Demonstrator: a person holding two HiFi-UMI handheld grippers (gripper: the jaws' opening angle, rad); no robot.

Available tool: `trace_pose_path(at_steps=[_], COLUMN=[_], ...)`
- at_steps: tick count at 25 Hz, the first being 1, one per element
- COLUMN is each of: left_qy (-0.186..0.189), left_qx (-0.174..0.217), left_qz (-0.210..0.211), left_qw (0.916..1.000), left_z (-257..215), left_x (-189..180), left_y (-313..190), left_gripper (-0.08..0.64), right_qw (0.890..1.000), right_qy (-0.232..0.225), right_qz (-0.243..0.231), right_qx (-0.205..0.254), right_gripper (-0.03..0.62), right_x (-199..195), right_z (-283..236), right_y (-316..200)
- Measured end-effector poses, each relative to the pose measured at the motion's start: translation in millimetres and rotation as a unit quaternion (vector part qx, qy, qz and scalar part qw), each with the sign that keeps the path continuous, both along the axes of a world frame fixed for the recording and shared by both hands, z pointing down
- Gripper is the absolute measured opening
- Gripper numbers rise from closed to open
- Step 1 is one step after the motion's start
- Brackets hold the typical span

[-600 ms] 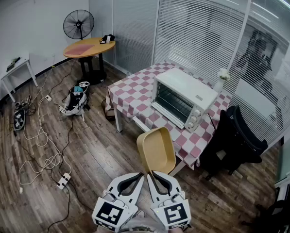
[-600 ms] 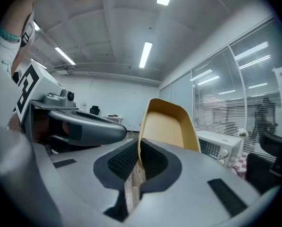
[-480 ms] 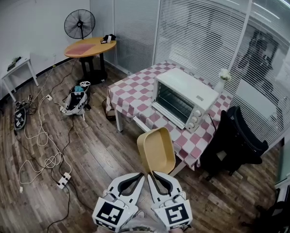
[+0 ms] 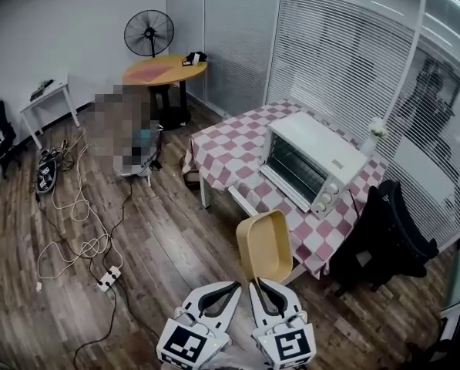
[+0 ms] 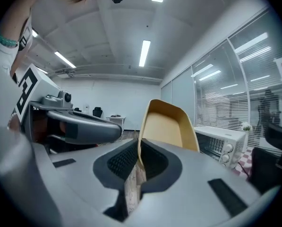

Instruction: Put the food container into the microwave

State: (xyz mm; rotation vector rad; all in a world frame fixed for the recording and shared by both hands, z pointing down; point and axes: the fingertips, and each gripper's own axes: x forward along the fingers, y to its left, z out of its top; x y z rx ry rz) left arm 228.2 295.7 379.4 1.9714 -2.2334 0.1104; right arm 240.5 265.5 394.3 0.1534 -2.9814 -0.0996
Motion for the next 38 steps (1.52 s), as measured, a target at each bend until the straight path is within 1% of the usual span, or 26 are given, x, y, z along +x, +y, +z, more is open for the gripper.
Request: trace_pose_path(at_steps=[5,10,13,19,22,28,32,35,38], left_qy=[0.000,0.003,0.004,-0.002,-0.001,0.011,0.010,0.008,0.015], left_qx=[0.005,0.009,0.010,0.018,0.024,0.018,0.014,0.013,0.006], left_qz=[-0.001,0.008,0.021,0.061,0.068,0.088,0.102,0.113,0.121], left_qw=[1.0000,0.9999,0.9997,0.9980,0.9974,0.9959,0.9947,0.9935,0.9925], left_z=[-1,0,0,-5,-7,-3,0,2,8], left_x=[-15,-42,-65,-109,-131,-169,-195,-209,-218], left_y=[-9,-28,-47,-91,-105,-125,-134,-135,-137], left_gripper=[0.014,0.014,0.014,0.014,0.014,0.014,0.014,0.014,0.014], right_qw=[1.000,1.000,0.999,0.997,0.996,0.996,0.995,0.995,0.994], right_qy=[-0.004,-0.006,-0.006,-0.005,-0.002,0.018,0.023,0.026,0.033], right_qz=[0.007,0.027,0.041,0.074,0.085,0.091,0.094,0.098,0.101], right_qx=[0.004,0.008,0.010,0.023,0.027,0.019,0.019,0.018,0.016], right_gripper=[0.012,0.012,0.012,0.012,0.012,0.012,0.012,0.012,0.012], right_x=[-13,-39,-58,-99,-120,-161,-188,-204,-215], right_z=[-3,-5,-7,-10,-13,-3,1,3,7], right_y=[-10,-33,-51,-92,-107,-125,-131,-130,-131])
